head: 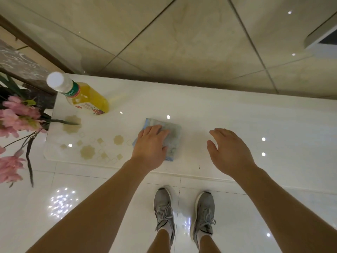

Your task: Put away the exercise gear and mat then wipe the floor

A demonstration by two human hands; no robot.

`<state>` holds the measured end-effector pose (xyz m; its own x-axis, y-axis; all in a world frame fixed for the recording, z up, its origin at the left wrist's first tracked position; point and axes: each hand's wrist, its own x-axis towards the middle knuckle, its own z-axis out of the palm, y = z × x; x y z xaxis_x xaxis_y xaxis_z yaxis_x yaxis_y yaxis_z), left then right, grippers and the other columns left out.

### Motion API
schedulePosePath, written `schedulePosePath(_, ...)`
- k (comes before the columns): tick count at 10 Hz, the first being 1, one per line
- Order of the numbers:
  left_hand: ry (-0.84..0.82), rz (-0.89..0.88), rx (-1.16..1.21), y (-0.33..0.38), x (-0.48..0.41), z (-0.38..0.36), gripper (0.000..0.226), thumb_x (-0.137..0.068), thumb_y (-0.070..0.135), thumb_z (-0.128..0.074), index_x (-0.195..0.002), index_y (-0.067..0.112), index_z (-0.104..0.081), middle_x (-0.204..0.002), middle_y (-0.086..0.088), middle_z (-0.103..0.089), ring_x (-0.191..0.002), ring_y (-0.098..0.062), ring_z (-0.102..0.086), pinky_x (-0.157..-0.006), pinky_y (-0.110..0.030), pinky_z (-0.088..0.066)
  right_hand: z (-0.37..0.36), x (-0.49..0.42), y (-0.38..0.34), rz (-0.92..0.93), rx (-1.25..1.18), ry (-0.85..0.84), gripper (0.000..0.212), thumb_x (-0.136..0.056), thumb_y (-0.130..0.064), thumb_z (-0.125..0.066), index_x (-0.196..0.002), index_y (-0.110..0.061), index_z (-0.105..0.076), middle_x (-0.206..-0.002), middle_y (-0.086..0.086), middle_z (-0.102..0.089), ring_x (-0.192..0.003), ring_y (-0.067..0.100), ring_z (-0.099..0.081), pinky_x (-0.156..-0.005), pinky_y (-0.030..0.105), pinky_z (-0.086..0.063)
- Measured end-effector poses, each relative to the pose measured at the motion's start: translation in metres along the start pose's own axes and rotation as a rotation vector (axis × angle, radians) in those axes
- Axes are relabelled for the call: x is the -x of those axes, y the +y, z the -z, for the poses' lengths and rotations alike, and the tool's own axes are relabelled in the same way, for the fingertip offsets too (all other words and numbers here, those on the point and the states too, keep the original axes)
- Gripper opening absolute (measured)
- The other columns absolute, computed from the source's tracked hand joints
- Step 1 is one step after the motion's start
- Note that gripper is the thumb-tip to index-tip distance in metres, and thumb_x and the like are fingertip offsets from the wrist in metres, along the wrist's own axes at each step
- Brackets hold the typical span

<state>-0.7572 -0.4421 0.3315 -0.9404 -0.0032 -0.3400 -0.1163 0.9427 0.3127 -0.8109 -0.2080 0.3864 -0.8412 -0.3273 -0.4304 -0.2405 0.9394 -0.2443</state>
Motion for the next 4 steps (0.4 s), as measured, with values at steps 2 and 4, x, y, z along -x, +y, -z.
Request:
schedulePosePath(2, 0.023, 0.022, -0.002, 0.01, 0.007, 0.027, 0.053, -0.092, 0.033, -0.06, -0.143, 0.024, -0.046, -0.15, -0.002, -0.043, -0.138, -0.023, -0.036, -0.116, -0.036, -0.022, 0.018, 0.008, 0.001, 0.007, 0.001, 0.003, 0.042, -0.099, -0.033, -0.04, -0.135, -0.013, -0.051, -0.138, 0.003, -0.053, -0.128, 0.022, -0.044, -0.106, 0.033, -0.035)
schedulePosePath(4, 0.057, 0.039, 0.023, 0.027, 0.02, 0.077, 0.052, -0.096, 0.037, -0.055, -0.145, 0.025, -0.043, -0.149, 0.001, -0.044, -0.137, -0.02, -0.038, -0.116, -0.035, -0.025, 0.06, 0.024, 0.0, -0.012, -0.002, 0.038, 0.048, -0.101, -0.039, -0.035, -0.143, -0.017, -0.042, -0.149, 0.001, -0.043, -0.138, 0.019, -0.036, -0.113, 0.033, -0.028)
